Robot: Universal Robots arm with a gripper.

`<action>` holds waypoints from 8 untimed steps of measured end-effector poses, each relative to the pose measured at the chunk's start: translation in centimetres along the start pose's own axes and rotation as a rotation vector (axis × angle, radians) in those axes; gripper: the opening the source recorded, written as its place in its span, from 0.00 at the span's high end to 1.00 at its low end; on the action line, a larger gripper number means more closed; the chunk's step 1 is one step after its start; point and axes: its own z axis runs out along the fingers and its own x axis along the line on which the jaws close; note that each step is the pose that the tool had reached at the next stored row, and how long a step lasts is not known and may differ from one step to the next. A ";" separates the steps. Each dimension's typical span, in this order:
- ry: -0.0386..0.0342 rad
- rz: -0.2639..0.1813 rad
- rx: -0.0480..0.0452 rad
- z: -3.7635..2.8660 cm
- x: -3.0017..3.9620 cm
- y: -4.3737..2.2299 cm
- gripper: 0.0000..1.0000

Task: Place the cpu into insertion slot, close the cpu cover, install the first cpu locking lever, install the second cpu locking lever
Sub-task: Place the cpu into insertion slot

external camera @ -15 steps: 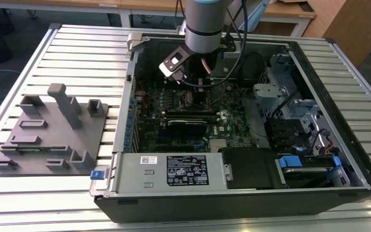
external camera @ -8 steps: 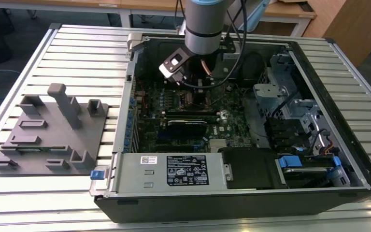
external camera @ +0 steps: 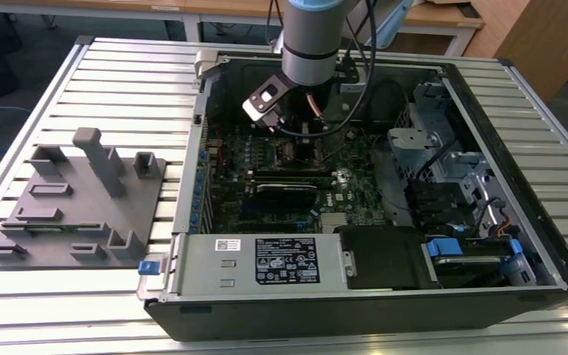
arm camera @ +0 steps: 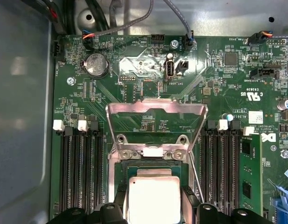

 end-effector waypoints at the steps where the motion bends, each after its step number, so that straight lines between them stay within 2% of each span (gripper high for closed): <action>1: -0.0001 0.000 0.0001 0.01 0.00 -0.01 0.46; 8: -0.0001 0.000 0.0001 0.14 0.00 -0.01 0.46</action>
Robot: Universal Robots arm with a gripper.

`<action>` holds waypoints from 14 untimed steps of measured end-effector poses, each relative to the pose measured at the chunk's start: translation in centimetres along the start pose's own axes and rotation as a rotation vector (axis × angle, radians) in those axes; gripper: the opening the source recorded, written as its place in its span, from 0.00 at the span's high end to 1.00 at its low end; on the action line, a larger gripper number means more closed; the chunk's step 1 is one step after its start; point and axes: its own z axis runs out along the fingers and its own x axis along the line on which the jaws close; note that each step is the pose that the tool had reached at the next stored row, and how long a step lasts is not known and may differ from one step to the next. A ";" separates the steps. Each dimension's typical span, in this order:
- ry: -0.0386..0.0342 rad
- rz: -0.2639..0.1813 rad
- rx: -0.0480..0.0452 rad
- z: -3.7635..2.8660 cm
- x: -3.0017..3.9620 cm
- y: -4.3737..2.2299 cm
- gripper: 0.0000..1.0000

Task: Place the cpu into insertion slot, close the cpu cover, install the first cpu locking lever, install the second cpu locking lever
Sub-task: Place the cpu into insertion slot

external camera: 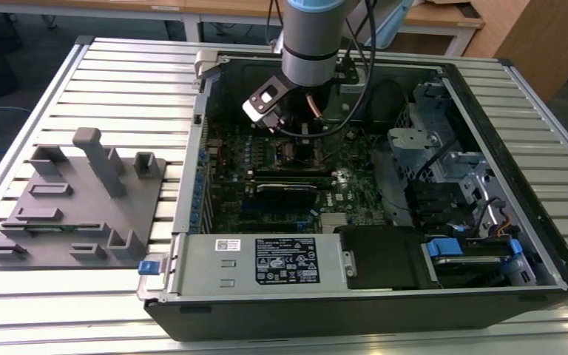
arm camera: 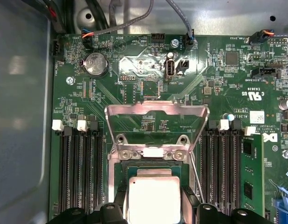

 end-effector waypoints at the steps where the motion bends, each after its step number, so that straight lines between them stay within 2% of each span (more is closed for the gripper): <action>1: -0.0001 0.000 0.0000 0.01 0.00 0.00 0.46; 14: -0.0001 0.000 0.0000 0.22 0.16 -0.02 0.46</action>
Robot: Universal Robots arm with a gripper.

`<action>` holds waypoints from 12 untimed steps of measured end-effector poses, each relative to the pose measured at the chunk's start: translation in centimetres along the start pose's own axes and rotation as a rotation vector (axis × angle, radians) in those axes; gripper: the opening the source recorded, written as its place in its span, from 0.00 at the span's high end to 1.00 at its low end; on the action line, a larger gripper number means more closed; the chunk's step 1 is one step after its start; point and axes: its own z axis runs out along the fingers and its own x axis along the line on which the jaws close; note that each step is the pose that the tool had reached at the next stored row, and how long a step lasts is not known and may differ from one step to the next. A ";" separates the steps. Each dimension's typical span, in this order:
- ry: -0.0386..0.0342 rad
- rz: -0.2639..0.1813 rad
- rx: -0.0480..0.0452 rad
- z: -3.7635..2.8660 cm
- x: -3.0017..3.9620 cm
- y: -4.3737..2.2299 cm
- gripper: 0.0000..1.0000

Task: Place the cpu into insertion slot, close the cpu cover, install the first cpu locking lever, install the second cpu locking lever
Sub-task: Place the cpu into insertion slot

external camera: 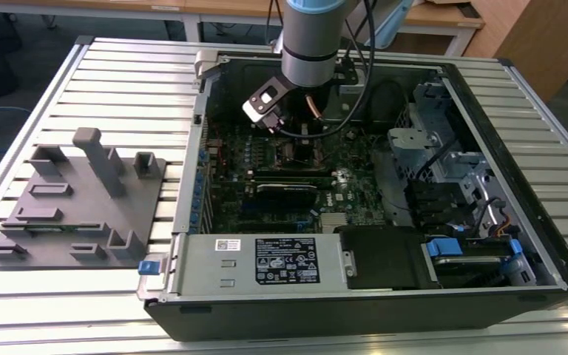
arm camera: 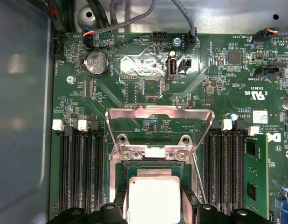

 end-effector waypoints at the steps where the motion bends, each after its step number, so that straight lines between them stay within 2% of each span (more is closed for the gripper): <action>1: 0.0001 0.000 0.0000 0.01 0.00 0.00 0.46; 12: 0.0000 0.000 0.0000 0.08 0.06 -0.01 0.46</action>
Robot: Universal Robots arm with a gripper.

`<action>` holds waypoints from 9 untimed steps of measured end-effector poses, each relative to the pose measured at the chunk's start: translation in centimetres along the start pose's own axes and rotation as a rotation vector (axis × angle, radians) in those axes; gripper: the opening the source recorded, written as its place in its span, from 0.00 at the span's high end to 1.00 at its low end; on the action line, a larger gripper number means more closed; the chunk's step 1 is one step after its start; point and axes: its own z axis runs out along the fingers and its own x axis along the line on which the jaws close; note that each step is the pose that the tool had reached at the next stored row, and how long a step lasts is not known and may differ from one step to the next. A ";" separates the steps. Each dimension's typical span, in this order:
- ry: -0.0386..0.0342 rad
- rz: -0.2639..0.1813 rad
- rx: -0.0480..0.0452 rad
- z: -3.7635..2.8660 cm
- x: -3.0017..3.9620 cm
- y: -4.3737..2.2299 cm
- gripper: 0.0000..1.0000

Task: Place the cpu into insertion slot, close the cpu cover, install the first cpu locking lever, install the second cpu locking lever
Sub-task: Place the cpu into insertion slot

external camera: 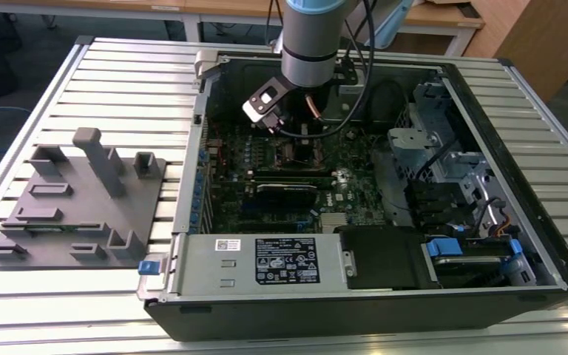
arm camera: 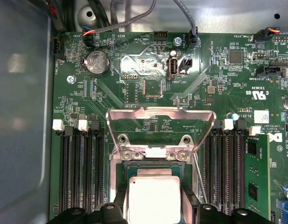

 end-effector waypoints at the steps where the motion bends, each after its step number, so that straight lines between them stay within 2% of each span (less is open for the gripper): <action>1: -0.0006 0.000 0.0005 0.16 -0.01 -0.01 0.46; 9: 0.0000 0.000 0.0000 0.20 0.00 -0.01 0.46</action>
